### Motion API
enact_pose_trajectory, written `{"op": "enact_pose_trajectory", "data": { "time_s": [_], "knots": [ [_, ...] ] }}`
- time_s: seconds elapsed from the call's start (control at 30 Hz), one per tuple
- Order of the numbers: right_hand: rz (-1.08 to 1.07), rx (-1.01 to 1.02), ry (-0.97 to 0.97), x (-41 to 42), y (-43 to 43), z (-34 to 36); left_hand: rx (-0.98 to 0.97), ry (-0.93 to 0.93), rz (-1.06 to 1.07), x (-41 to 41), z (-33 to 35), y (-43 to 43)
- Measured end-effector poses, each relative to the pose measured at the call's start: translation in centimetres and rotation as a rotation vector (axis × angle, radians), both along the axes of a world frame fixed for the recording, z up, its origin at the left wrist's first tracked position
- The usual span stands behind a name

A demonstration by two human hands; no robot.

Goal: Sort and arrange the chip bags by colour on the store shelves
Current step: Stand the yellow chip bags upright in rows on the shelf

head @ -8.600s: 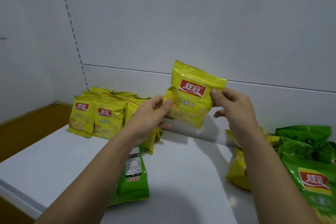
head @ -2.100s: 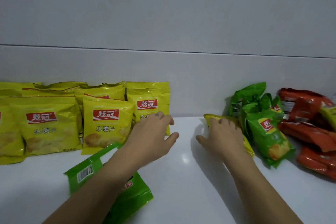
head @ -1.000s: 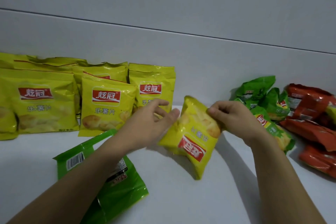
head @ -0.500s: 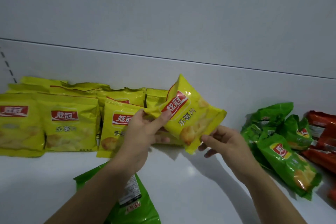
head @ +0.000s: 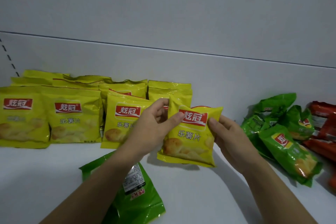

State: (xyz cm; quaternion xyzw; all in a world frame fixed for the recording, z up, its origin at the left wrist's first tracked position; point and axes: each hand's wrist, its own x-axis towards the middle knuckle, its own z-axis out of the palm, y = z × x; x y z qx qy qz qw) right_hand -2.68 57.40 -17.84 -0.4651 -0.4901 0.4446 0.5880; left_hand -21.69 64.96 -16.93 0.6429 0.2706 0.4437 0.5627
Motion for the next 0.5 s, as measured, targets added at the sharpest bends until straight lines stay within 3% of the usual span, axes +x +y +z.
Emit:
{"op": "enact_pose_trajectory", "data": {
  "time_s": [0.23,0.5],
  "knots": [
    [-0.163,-0.003,-0.038,-0.8,0.0,0.0,-0.005,0.033,-0.047,0.3,-0.6,-0.1],
    [-0.031,-0.060,-0.097,-1.5,0.1,-0.6,-0.121,-0.128,0.049,0.2,-0.2,-0.2]
  ]
}}
